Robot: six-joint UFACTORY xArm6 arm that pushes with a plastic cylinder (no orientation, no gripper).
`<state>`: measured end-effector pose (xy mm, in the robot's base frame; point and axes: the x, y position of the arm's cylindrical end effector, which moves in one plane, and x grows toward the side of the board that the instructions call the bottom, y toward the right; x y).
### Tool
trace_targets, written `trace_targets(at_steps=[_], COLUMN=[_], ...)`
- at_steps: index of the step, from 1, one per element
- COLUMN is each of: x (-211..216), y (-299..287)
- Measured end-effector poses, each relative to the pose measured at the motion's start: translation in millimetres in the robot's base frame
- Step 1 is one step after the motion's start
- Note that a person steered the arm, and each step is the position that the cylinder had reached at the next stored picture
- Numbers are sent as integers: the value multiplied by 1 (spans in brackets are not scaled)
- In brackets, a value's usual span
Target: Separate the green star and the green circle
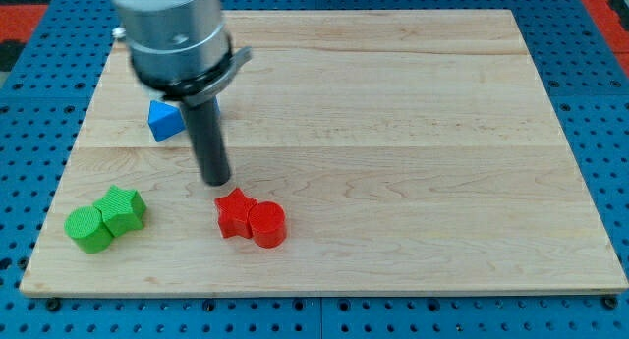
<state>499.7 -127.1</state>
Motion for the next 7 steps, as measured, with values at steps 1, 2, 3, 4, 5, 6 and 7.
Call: trace_targets(at_steps=[1,2,3,4,5,6,7], x=[22,40,50,52,51,38,49], y=[-13,26,72,69,33,32,19])
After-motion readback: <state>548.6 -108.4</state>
